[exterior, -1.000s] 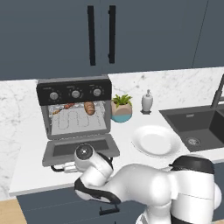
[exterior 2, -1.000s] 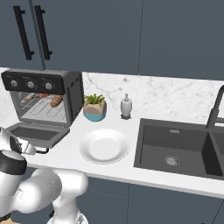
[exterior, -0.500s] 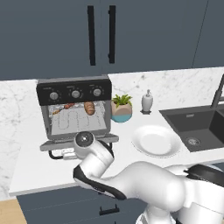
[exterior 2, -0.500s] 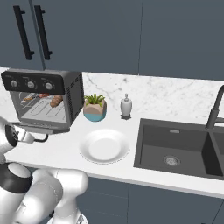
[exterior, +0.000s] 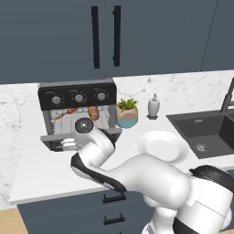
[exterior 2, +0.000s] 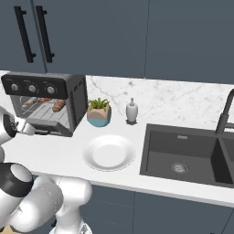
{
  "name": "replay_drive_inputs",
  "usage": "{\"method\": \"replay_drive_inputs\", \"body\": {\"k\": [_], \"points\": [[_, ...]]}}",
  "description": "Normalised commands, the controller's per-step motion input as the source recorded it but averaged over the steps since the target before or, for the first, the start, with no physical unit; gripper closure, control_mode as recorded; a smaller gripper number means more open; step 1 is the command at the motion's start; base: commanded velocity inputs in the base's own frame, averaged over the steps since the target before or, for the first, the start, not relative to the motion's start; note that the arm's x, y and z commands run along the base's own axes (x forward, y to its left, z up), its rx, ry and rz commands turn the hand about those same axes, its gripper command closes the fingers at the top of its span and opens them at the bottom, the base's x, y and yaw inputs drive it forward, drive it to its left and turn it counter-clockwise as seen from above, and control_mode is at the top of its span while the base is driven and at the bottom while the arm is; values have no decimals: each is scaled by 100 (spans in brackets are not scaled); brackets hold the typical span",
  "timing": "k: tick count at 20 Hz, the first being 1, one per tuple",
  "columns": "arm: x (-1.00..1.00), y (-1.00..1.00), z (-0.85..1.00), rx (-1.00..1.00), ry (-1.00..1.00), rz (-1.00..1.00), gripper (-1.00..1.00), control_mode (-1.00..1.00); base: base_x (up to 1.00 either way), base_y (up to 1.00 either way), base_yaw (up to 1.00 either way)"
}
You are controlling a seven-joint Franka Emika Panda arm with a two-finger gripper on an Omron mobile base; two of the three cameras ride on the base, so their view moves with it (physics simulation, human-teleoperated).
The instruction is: Pick up the kebab skewer and baguette bread, and place them inside the toaster oven. Close the toaster oven door and start by setting the timer.
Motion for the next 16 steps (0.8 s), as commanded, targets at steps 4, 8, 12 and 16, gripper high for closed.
{"method": "replay_drive_inputs", "body": {"k": [4,8,12,16], "points": [[71,-21,0,0,0,-6,-100,-100,0,0,0],[76,-22,0,0,0,-6,-100,-100,0,0,0],[68,-16,-8,0,0,-6,-100,-100,0,0,0],[57,-12,-19,0,0,-6,-100,-100,0,0,0]]}}
